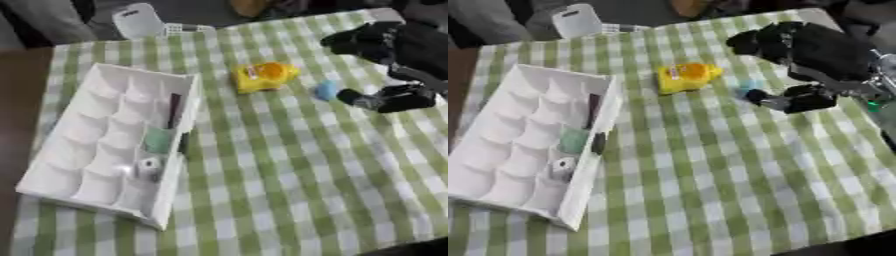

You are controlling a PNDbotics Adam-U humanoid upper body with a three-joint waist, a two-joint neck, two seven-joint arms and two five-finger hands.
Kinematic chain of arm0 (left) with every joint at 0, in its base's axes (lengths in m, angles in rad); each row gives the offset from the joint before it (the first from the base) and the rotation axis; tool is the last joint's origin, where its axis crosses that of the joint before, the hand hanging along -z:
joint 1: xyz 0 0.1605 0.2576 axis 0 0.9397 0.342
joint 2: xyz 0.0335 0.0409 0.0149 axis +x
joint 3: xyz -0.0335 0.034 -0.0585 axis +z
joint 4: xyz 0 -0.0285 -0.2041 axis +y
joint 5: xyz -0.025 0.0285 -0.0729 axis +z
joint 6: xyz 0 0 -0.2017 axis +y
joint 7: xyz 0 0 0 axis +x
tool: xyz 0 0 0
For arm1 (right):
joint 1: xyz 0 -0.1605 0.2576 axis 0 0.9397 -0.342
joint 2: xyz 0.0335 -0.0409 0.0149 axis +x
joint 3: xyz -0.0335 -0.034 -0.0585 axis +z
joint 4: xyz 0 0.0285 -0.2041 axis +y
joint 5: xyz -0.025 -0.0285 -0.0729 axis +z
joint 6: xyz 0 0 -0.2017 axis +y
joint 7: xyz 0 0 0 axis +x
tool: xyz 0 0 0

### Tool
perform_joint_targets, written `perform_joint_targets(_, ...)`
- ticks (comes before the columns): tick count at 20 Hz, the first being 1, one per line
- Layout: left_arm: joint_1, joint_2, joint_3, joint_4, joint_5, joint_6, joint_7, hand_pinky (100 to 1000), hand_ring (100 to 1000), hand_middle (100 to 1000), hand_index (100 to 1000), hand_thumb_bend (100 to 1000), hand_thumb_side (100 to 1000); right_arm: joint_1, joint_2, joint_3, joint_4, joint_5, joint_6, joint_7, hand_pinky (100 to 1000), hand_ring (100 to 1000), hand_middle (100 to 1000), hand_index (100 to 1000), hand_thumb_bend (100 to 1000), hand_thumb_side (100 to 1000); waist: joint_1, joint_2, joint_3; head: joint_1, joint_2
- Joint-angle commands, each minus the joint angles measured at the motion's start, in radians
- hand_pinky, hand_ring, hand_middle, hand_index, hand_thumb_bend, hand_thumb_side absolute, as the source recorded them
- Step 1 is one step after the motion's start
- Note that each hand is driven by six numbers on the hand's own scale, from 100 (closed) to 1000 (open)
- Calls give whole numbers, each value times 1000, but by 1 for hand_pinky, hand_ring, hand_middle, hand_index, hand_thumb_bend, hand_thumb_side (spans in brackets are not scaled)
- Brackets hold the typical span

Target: Pick up objects on the table and place them in the box.

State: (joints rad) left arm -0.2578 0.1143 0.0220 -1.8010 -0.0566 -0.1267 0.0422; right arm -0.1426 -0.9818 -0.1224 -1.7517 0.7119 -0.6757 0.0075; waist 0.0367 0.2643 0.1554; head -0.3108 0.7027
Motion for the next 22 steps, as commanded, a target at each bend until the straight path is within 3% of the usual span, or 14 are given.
perform_joint_targets(1,-16,25,-3,-22,1,-2,-5,754,708,925,767,131,942,-15,-49,-19,67,19,-14,-9,764,763,872,1000,398,100,-21,7,8,-8,-5)
perform_joint_targets(3,-20,26,-3,-22,0,-2,-6,755,709,925,767,130,943,-16,-56,-24,122,26,-30,17,770,764,859,975,413,100,-22,13,21,-13,-7)
perform_joint_targets(6,-24,28,-2,-21,0,-4,-6,755,709,924,767,126,943,-16,-70,-34,200,32,-56,122,787,778,855,946,372,140,-18,21,34,-17,-11)
perform_joint_targets(12,-28,33,-2,-17,-1,-7,-5,755,709,924,767,120,947,-13,-87,-74,255,1,-58,257,786,775,844,940,334,144,-3,41,43,-25,-14)
perform_joint_targets(22,-30,40,-1,-9,5,-12,-7,755,709,924,768,115,951,-1,-102,-111,312,-23,-27,275,774,761,826,938,316,129,17,63,55,-35,-18)
